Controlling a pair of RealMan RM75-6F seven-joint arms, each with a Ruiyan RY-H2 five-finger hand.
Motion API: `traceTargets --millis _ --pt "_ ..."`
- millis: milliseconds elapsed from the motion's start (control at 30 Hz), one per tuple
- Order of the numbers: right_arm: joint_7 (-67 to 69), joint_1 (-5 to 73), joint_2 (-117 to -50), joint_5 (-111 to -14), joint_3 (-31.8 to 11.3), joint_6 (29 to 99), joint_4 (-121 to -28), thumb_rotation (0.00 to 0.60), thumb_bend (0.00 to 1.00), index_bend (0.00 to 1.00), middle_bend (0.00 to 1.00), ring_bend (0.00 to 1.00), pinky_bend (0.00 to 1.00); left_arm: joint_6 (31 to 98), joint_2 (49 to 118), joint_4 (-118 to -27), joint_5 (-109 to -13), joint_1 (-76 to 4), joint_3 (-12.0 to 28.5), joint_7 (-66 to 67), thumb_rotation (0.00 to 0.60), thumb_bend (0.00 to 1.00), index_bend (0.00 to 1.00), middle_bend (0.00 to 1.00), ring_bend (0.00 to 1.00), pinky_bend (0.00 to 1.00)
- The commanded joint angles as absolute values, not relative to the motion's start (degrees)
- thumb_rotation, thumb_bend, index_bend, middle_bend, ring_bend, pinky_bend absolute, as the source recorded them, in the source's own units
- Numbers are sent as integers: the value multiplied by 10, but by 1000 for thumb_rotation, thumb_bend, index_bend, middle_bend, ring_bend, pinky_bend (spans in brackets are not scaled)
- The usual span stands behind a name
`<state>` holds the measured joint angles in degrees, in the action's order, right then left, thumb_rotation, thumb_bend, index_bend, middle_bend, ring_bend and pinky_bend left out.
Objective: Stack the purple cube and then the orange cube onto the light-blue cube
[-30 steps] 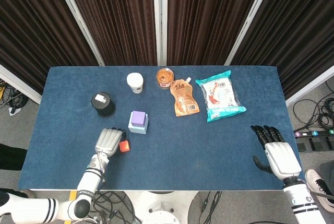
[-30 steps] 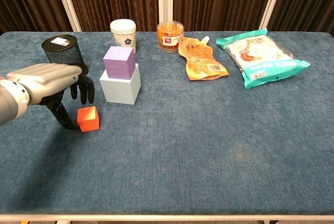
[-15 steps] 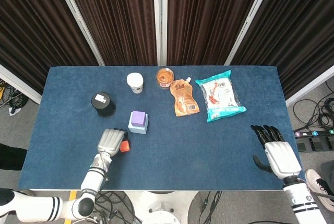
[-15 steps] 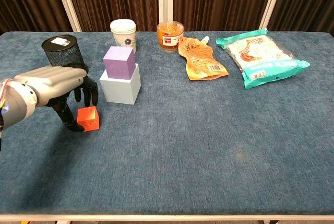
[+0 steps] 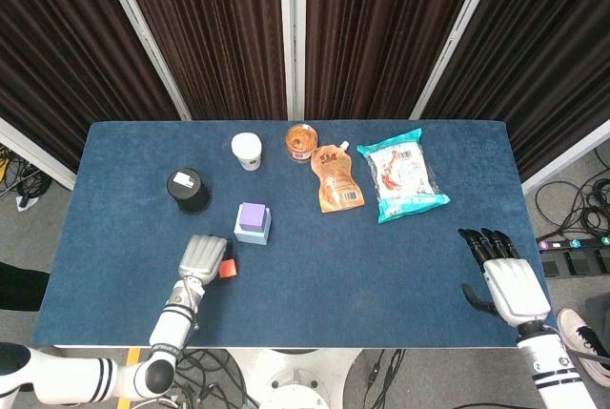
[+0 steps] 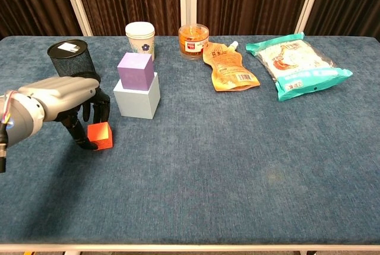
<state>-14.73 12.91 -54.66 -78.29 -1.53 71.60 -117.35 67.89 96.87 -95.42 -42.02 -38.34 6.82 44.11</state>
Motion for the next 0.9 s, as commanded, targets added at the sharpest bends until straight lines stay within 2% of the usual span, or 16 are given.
traceTargets --millis 33,300,633,800,900 --pt "-148 130 -546 -782 -16 715 -1174 600 294 0 91 0 0 682 970 -955 -424 -383 67 438 600 162 600 623 500 528" --pt "-150 131 -547 -781 -16 714 -1176 600 294 0 91 0 0 692 947 -984 -420 -382 73 440 600 191 606 628 507 530" --pt "-154 132 -549 -784 -13 713 -1176 600 294 0 91 0 0 720 822 -1063 -389 -370 93 445 600 190 606 629 507 530" --pt "-160 132 -554 -786 -13 715 -1174 600 294 0 91 0 0 722 783 -1067 -387 -373 113 431 600 191 606 629 507 530" --pt "-160 131 -557 -792 -12 718 -1171 600 294 0 91 0 0 701 762 -1055 -394 -385 132 415 600 190 605 628 506 530"
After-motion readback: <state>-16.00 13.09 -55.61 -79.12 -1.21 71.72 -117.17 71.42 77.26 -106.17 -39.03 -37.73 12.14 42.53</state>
